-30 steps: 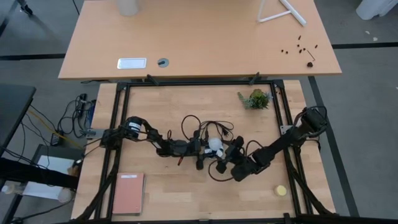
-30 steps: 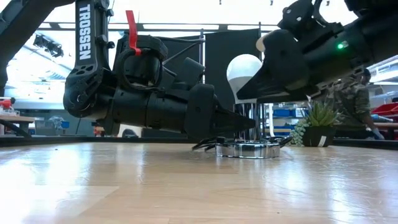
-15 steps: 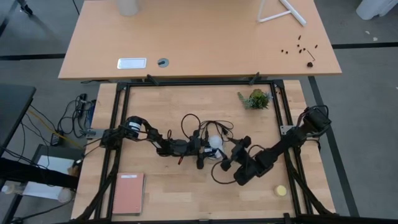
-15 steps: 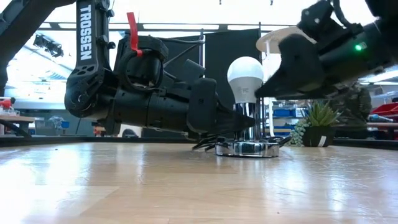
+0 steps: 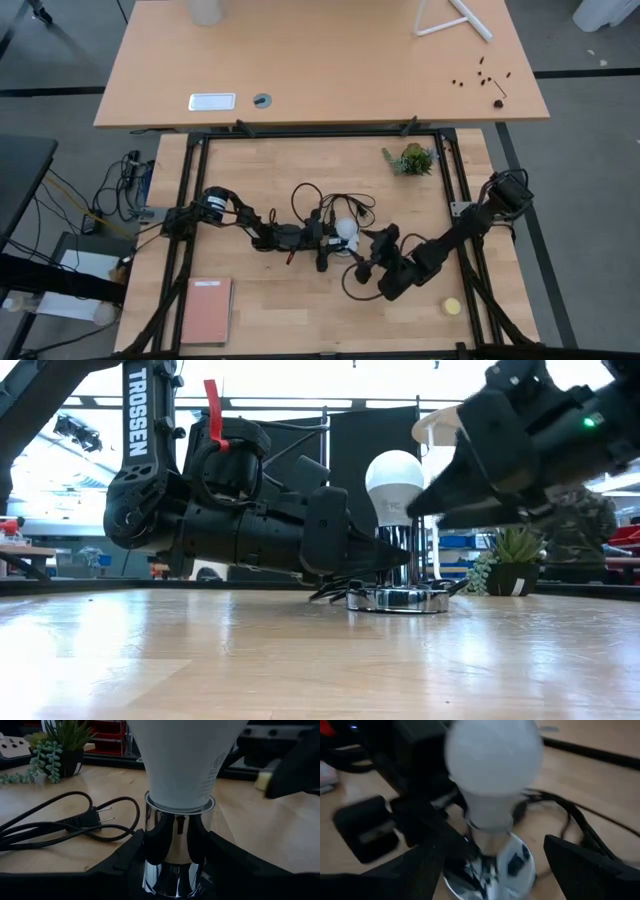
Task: Screw lightbulb
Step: Remove the lightbulb from the lamp
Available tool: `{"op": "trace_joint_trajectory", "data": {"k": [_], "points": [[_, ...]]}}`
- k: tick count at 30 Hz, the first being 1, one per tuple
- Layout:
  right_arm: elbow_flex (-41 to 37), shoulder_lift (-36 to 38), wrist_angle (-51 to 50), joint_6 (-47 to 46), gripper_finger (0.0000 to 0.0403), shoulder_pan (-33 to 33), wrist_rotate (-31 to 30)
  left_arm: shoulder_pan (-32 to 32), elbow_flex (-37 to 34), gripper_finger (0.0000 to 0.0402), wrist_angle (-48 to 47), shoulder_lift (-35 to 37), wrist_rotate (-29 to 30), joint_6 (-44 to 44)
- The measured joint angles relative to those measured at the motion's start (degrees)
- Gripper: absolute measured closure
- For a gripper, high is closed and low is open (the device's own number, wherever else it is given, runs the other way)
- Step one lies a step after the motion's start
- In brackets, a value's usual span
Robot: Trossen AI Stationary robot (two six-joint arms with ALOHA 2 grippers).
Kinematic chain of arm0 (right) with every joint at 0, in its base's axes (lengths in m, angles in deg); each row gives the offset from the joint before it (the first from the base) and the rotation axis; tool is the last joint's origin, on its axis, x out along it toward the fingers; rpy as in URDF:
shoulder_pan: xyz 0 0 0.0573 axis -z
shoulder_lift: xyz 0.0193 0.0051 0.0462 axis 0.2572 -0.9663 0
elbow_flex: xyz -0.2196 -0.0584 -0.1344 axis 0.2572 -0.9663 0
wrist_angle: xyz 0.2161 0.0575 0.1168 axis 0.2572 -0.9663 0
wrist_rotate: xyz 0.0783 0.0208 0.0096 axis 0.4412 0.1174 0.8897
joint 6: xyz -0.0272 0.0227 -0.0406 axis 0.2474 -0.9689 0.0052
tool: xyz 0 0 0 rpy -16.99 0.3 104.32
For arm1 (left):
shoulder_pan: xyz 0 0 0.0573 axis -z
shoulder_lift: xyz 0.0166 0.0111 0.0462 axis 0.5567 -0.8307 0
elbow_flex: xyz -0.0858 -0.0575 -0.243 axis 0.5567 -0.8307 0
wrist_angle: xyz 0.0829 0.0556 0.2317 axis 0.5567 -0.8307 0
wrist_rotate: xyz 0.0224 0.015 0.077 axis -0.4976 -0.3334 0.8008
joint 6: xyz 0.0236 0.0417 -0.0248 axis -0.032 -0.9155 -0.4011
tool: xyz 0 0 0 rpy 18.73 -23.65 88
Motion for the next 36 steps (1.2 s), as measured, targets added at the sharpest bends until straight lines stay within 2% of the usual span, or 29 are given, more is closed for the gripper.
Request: {"op": "trace_joint_trajectory", "data": {"k": [4, 13, 15, 17, 21, 23, 25, 29, 32, 36], "points": [[0.00, 0.00, 4.75, 7.12, 0.0058, 2.47, 1.31, 0.00, 0.00, 0.0219, 0.17, -0.02, 0.00, -0.16], [0.11, 0.00, 0.91, 9.08, 0.0058, 5.03, -0.63, -0.04, 0.02, 0.0219, 0.02, -0.02, 0.03, -0.27], [0.17, 0.46, -3.08, 5.80, 0.0058, 4.79, -0.88, -0.07, 0.02, 0.0219, 0.00, -0.02, 0.30, -0.27], [0.17, 1.18, -10.14, -1.31, 0.0058, 4.08, -2.74, -0.15, 0.02, 0.0219, 0.00, -0.02, 0.35, -0.29], [-0.07, 2.27, -27.84, -23.53, 0.0058, 3.24, -5.21, -0.10, 0.00, 0.0219, -0.02, -0.02, 0.45, -0.77], [-0.07, 2.29, -28.62, -26.67, 0.0058, 3.22, -3.03, -0.09, 0.00, 0.0219, -0.02, -0.02, 0.44, -0.77], [-0.07, 2.29, -23.32, -21.01, 0.0058, 3.17, 1.46, -0.09, 0.00, 0.0219, -0.02, -0.02, 0.44, -0.77], [-0.04, 2.29, -7.20, -1.99, 0.0058, 3.41, 8.22, -0.09, 0.00, 0.0219, -0.02, -0.02, 0.39, -0.77], [0.04, 2.29, 0.53, 8.03, 0.0058, 4.54, 8.53, -0.09, 0.00, 0.0219, -0.02, -0.02, 0.39, -0.77], [0.04, 2.29, 1.63, 11.73, 0.0058, 6.84, 6.86, -0.09, 0.00, 0.0219, -0.02, -0.02, 0.35, -0.78]]}}
